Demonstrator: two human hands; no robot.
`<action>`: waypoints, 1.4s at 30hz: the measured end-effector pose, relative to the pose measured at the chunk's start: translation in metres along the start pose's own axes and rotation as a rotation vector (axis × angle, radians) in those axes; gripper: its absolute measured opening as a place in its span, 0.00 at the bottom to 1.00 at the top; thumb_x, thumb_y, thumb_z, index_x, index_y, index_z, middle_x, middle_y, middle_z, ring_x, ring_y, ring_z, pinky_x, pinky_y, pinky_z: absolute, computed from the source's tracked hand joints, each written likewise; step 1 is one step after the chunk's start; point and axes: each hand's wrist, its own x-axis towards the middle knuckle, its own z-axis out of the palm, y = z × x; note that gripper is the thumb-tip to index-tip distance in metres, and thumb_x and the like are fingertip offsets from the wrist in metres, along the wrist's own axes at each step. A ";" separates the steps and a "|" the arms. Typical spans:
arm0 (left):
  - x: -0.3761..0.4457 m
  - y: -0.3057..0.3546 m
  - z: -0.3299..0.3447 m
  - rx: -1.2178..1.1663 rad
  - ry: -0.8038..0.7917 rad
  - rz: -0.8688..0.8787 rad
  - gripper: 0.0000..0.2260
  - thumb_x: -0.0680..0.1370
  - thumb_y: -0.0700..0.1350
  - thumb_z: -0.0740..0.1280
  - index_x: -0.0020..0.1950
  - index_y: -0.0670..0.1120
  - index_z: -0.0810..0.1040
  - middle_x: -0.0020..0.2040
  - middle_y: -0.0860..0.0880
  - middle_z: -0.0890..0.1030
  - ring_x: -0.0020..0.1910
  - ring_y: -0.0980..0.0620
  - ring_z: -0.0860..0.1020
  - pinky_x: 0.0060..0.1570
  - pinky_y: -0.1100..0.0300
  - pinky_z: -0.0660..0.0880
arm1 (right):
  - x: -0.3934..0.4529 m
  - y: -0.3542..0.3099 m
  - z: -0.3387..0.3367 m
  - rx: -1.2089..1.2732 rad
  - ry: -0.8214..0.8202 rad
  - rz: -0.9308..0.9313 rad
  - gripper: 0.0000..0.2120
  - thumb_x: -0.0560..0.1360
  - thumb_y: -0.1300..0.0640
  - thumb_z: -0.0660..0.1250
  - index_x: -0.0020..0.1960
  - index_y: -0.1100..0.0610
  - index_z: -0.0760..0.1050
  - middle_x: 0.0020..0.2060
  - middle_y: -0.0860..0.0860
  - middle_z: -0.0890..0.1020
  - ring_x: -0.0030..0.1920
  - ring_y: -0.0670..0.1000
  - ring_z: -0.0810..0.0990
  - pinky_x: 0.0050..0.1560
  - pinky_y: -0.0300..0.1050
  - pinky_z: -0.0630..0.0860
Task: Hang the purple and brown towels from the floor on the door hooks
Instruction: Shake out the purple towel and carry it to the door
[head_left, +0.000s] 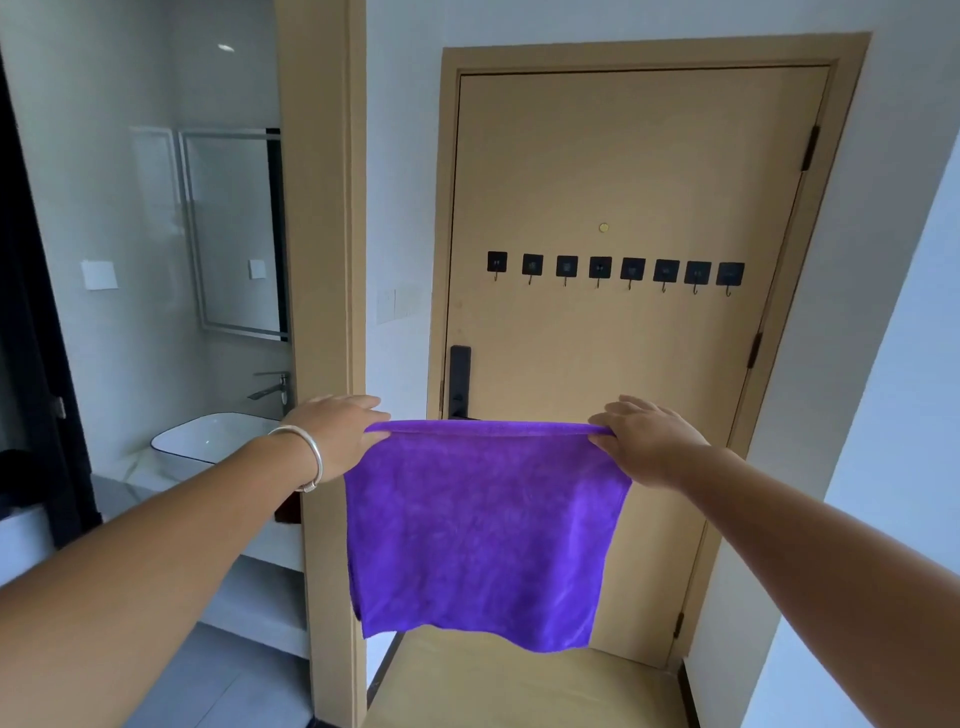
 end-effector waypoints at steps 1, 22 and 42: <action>0.011 -0.003 0.004 0.004 -0.008 0.002 0.19 0.84 0.55 0.50 0.72 0.55 0.69 0.73 0.54 0.67 0.70 0.48 0.67 0.70 0.51 0.64 | 0.013 0.003 0.006 0.004 -0.006 0.001 0.19 0.82 0.42 0.47 0.65 0.44 0.71 0.60 0.45 0.74 0.71 0.48 0.62 0.69 0.47 0.61; 0.320 -0.056 0.045 -0.007 0.009 -0.030 0.20 0.83 0.58 0.50 0.72 0.56 0.69 0.74 0.54 0.66 0.70 0.50 0.67 0.68 0.54 0.65 | 0.301 0.105 0.076 0.070 0.041 0.021 0.18 0.82 0.43 0.48 0.63 0.45 0.73 0.58 0.46 0.75 0.69 0.50 0.63 0.67 0.49 0.62; 0.636 -0.149 0.129 -0.119 0.098 0.067 0.17 0.82 0.58 0.52 0.60 0.53 0.76 0.58 0.54 0.77 0.55 0.50 0.76 0.55 0.53 0.74 | 0.557 0.140 0.136 -0.050 0.000 0.176 0.18 0.82 0.43 0.49 0.60 0.47 0.74 0.57 0.47 0.76 0.68 0.50 0.66 0.65 0.48 0.65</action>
